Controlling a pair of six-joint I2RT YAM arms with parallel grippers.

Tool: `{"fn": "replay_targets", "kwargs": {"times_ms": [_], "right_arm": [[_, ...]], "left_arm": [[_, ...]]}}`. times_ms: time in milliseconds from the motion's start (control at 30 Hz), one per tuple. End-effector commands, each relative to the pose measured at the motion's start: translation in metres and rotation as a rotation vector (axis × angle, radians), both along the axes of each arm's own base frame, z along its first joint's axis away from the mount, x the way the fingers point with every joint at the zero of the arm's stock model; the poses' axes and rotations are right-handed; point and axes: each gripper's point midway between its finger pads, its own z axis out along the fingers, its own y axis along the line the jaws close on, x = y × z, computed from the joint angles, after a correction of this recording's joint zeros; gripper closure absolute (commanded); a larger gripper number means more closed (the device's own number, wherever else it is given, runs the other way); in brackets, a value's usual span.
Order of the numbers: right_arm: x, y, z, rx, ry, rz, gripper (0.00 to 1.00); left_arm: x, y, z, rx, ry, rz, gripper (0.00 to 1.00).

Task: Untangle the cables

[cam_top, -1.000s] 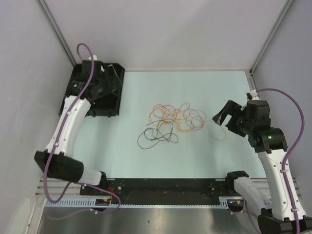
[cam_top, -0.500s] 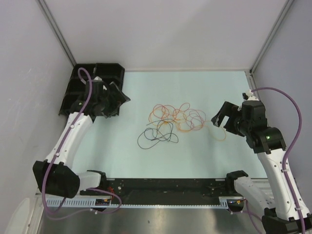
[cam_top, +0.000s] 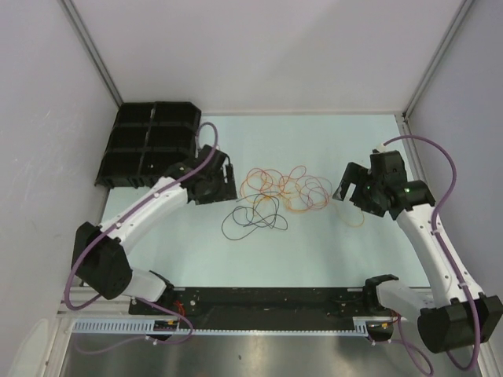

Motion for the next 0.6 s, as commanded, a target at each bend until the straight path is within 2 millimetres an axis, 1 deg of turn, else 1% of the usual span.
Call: {"fn": "replay_targets", "kwargs": {"times_ms": [0, 33, 67, 133, 167, 200, 233, 300, 433, 500, 567], "right_arm": [[0.013, 0.002, -0.001, 0.027, -0.010, 0.020, 0.00], [0.015, 0.002, -0.004, 0.026, 0.002, 0.023, 0.00], [0.018, 0.002, -0.009, 0.026, 0.024, 0.025, 0.00], [0.021, 0.003, -0.015, 0.027, 0.045, 0.031, 0.00], [0.022, 0.004, -0.020, 0.030, 0.065, 0.033, 0.00], [0.025, 0.002, -0.021, 0.031, 0.068, 0.028, 0.00], [0.025, 0.001, -0.024, 0.027, 0.075, 0.027, 0.00], [0.031, -0.001, -0.030, 0.032, 0.097, 0.018, 0.00], [0.041, -0.002, -0.035, 0.048, 0.112, 0.010, 0.00], [0.045, -0.003, -0.039, 0.045, 0.127, 0.011, 0.00], [0.049, -0.005, -0.037, 0.042, 0.126, 0.006, 0.00]], "left_arm": [[-0.018, -0.030, 0.000, 0.007, -0.045, -0.175, 0.18], [-0.022, -0.032, -0.007, 0.006, -0.036, -0.200, 0.18], [-0.022, -0.036, -0.006, -0.010, -0.047, -0.217, 0.19], [-0.029, -0.042, -0.010, -0.024, -0.037, -0.276, 0.22], [-0.032, -0.045, -0.010, -0.033, -0.034, -0.308, 0.21], [-0.034, -0.049, -0.011, -0.041, -0.029, -0.343, 0.21], [-0.040, -0.056, -0.009, -0.066, -0.021, -0.411, 0.21], [-0.046, -0.063, -0.010, -0.059, -0.013, -0.483, 0.22], [-0.047, -0.073, -0.005, -0.037, -0.037, -0.592, 0.22], [-0.048, -0.080, -0.006, -0.047, -0.020, -0.634, 0.22], [-0.053, -0.083, -0.010, -0.027, -0.004, -0.684, 0.22]]}}
